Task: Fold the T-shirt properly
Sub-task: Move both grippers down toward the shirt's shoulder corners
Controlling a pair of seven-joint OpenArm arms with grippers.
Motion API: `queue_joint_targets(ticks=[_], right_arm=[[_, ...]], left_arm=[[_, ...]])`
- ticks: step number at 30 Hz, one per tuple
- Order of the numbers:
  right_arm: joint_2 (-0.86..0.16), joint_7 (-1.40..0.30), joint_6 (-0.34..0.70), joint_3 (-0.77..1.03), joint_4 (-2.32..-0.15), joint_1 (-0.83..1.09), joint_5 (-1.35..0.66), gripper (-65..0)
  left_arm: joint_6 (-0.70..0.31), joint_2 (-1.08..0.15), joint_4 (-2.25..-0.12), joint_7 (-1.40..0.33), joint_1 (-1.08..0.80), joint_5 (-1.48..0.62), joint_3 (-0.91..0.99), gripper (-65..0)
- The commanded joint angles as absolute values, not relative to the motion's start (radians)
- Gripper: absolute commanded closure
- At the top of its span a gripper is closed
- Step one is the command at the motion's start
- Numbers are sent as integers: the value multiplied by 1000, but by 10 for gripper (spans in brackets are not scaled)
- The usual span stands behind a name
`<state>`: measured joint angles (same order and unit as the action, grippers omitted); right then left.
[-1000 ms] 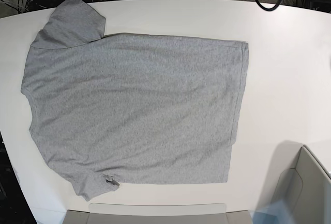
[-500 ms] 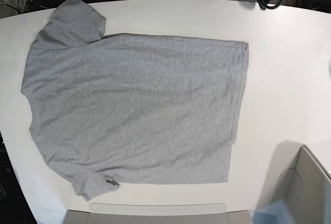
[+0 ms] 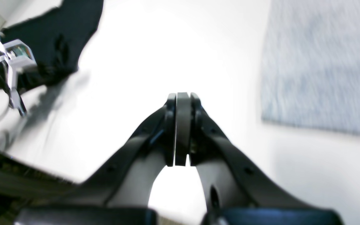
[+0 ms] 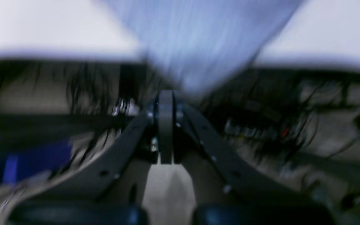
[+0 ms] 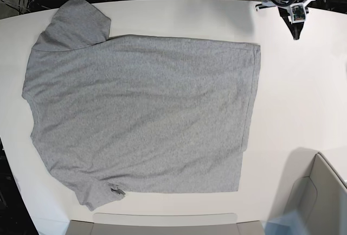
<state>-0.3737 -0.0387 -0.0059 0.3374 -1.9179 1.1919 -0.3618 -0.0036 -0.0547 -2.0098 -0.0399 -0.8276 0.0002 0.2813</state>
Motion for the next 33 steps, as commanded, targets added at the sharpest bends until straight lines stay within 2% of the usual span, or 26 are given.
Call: queue_joint_targets(ticks=[1,10,13,18,21,23,25,27,29,33], right_arm=[[-381,-10,-7,361,-1951,1188,-361,-1],[-409,-24,-1,407,-2020,990,-364,-1],[-418,-131,-2,404,-2029,875,-366,-1],[-349,-318,-1,423,-2029,651,-366,-2],[-344,-414,-1,427,-2045,582,-366,-4],[-346,-479,1,427,-2069,570,-366,-28],[-349,-515,1,446,-2069,573,-383,-89],[-361,-545,1,518,-2069,621,-463,-160],[-386,-587,1,604,-2069,671,-654,-207],[-390,-725,28,866,-2054,771,-1084,-220]], left_arm=[[1,-58,-2034,-8,-823,-1,280,0],[-1,-107,-2045,-10,-644,-1,272,0],[-1,-104,-2045,-12,-575,1,259,-1],[-1,-102,-2043,-15,-529,1,226,-3],[-1,-93,-2043,-15,-532,1,166,-6],[-4,-88,-2043,-13,-536,1,131,-24],[-33,-88,-2045,-5,-541,2,111,-55],[-50,-90,-2045,-4,-561,2,99,-81],[-59,-91,-2045,-4,-568,2,85,-87],[-62,-125,-2045,-8,-570,2,56,-87]])
